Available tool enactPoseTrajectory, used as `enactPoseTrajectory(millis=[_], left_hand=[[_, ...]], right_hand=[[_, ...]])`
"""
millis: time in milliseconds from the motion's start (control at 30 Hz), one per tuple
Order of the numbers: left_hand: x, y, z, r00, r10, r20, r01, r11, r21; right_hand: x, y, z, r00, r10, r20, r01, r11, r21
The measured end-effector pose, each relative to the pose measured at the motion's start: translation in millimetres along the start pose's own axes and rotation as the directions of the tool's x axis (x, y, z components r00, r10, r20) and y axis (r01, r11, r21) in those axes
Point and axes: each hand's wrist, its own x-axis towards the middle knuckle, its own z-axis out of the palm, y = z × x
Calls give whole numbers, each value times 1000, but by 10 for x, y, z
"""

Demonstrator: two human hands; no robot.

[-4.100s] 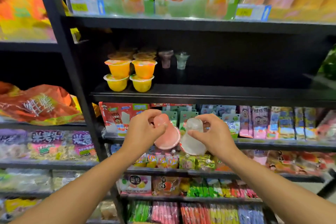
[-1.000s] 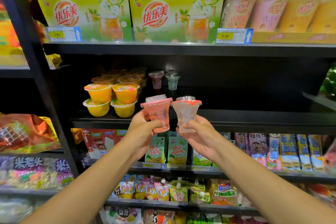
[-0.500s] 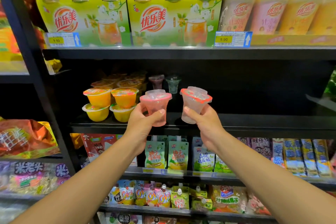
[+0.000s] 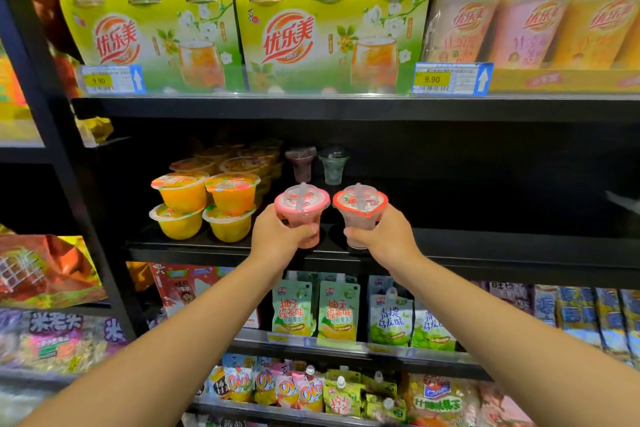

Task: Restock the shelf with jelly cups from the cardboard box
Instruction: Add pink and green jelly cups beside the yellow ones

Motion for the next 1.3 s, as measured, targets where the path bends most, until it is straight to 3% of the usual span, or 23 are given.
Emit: enactPoseTrajectory(millis=[433,700,967,1133,1300], left_hand=[[100,-147,121,995,98,-25,-90,971,223],[45,-191,-5,980,200,14,-185,873,450],[-297,-247,-216,944,269,191,-330,763,556],[-337,-247,-295,910,179,374,-399,626,670],[-333,-235,-291,874,155,461,-464,553,692]], right_hand=[[223,198,-27,998,61,3,-59,979,-196],[89,117,-141,999,32,16,-24,931,-365],[-372,89,-233,994,-88,61,107,825,-555],[-558,14,-167,983,-147,113,185,756,-627],[-663,-54,-66,977,-150,153,213,601,-770]])
